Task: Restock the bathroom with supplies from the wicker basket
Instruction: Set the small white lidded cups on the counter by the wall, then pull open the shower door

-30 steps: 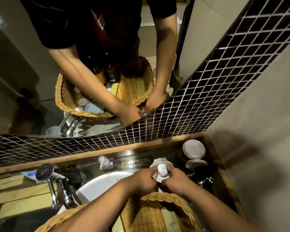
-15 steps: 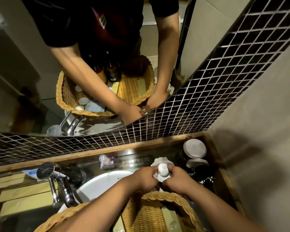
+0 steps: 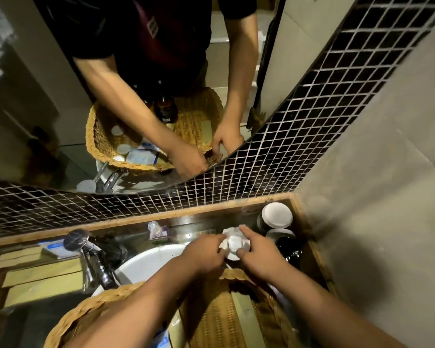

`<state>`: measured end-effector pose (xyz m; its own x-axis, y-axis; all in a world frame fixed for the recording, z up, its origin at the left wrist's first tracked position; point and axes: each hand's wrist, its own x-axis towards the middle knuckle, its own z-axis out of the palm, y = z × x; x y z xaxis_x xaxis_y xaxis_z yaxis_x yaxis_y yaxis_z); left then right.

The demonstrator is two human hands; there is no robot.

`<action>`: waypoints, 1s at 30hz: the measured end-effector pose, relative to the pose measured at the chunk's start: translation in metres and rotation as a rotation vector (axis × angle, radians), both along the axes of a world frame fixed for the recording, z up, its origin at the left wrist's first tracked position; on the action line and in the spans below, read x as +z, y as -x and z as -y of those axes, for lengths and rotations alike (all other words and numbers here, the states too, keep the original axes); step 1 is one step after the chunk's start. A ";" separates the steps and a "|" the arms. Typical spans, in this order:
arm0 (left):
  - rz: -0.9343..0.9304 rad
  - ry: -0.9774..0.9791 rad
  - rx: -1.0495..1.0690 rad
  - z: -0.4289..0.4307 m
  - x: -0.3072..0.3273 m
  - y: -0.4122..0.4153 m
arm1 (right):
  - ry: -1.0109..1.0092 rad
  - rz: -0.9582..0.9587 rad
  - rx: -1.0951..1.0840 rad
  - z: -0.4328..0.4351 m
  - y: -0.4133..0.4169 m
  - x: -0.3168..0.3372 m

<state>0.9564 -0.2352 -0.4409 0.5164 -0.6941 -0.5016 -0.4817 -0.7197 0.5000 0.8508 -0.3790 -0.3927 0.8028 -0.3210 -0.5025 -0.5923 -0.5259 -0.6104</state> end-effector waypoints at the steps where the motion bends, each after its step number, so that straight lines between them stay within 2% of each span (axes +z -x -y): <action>1: 0.066 0.017 -0.016 -0.008 0.011 0.006 | 0.062 0.033 0.043 -0.005 0.005 0.007; 4: 0.228 0.056 -0.078 -0.037 0.038 0.033 | 0.178 0.119 0.176 -0.026 0.030 0.019; 8: 0.319 0.067 -0.103 -0.081 0.060 0.071 | 0.252 0.172 0.289 -0.057 0.071 0.028; 10: 0.366 0.119 -0.134 -0.108 0.067 0.094 | 0.273 0.274 0.307 -0.074 0.096 0.033; 12: 0.360 0.161 -0.097 -0.137 0.073 0.116 | 0.239 0.313 0.316 -0.093 0.117 0.037; 15: 0.323 0.163 0.057 -0.176 0.082 0.139 | 0.172 0.233 0.342 -0.118 0.141 0.042; 19: 0.277 0.217 0.186 -0.221 0.105 0.163 | 0.113 0.231 0.380 -0.146 0.171 0.054; 25: 0.313 0.171 0.171 -0.263 0.125 0.210 | 0.133 0.257 0.445 -0.173 0.205 0.060; 30: 0.371 0.261 0.140 -0.254 0.147 0.233 | 0.247 0.310 0.412 -0.171 0.219 0.074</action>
<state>0.7234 0.0186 -0.2941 0.7250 -0.6836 -0.0839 -0.5695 -0.6636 0.4852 0.6321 -0.2078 -0.3190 0.9844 -0.0279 -0.1737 -0.1209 -0.8246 -0.5526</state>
